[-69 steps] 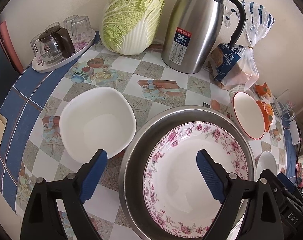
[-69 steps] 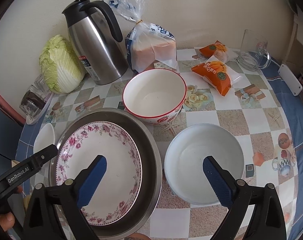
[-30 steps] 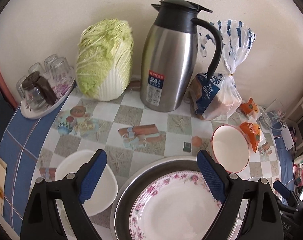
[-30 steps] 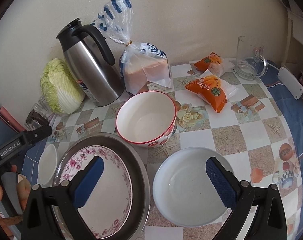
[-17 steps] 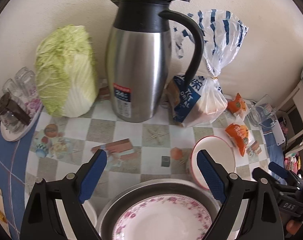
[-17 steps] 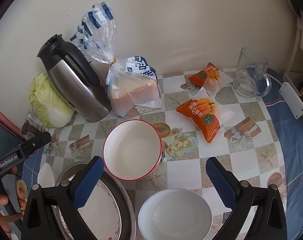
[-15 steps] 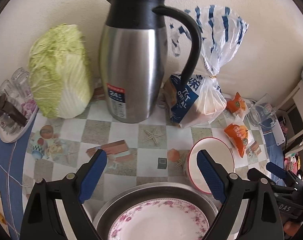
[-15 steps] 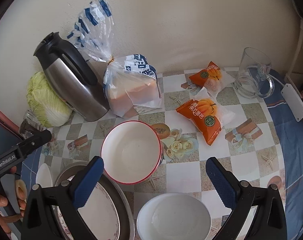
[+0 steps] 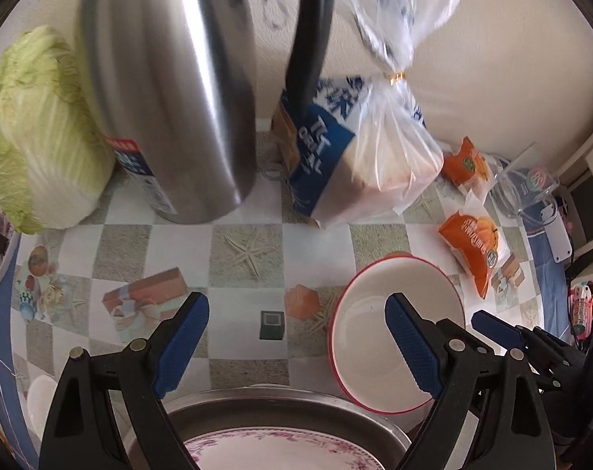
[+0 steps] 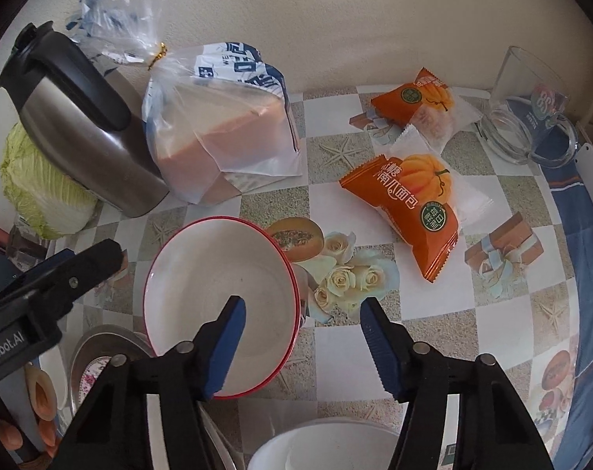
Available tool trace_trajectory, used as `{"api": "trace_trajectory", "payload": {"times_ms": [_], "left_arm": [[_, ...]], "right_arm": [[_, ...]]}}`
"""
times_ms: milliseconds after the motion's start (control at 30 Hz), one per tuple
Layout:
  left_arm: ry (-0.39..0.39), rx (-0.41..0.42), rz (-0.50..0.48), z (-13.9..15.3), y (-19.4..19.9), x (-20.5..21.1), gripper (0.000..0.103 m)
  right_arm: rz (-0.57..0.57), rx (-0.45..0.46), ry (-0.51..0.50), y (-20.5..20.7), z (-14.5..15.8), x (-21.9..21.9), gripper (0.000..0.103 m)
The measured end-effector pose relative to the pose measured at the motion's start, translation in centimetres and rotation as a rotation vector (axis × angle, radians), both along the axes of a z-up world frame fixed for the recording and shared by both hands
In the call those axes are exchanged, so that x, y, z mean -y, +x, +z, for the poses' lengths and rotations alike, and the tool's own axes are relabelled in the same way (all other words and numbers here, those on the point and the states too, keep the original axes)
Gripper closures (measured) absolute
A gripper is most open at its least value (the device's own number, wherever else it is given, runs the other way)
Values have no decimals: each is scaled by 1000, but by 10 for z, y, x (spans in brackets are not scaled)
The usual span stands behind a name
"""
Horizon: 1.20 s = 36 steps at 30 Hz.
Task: Organize plates and bowls
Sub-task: 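Close both grippers on the red-rimmed bowl rim, then lift the red-rimmed bowl with both grippers and carry it over the basin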
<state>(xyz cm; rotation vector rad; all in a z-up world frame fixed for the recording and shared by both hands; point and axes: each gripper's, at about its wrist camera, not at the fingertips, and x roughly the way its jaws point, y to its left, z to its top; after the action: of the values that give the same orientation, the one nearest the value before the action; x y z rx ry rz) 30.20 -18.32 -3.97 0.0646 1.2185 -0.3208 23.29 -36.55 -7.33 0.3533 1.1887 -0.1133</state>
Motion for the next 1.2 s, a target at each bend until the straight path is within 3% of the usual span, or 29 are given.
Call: {"api": "trace_trajectory", "payload": {"times_ms": [167,267,300,433,667,767,967,1200], "left_arm": [[28,-37,3,-21,1,8,11],[8,-62,8,-30,1,10,12],[-6,-73,7,-33,1,10,16],[-2,-103,-5,-43,-1,16,50],[-29,-128,-35,-55,-7,27,85],[-10,-92,-50,-54,-12,33,86],[-49,-70,-65,-40,-20,36,86],[-52,-4,-69,3,-35,41,86]], "right_arm": [[6,-21,17,3,-11,0,58],[5,-33,28,5,-17,0,71],[7,-37,30,6,-19,-1,76],[15,-36,51,6,-25,-2,88],[30,-37,39,10,-27,-10,92],[23,-35,41,12,-32,-13,92],[1,-23,35,9,-33,-9,92],[-13,39,21,-3,4,3,92]]}}
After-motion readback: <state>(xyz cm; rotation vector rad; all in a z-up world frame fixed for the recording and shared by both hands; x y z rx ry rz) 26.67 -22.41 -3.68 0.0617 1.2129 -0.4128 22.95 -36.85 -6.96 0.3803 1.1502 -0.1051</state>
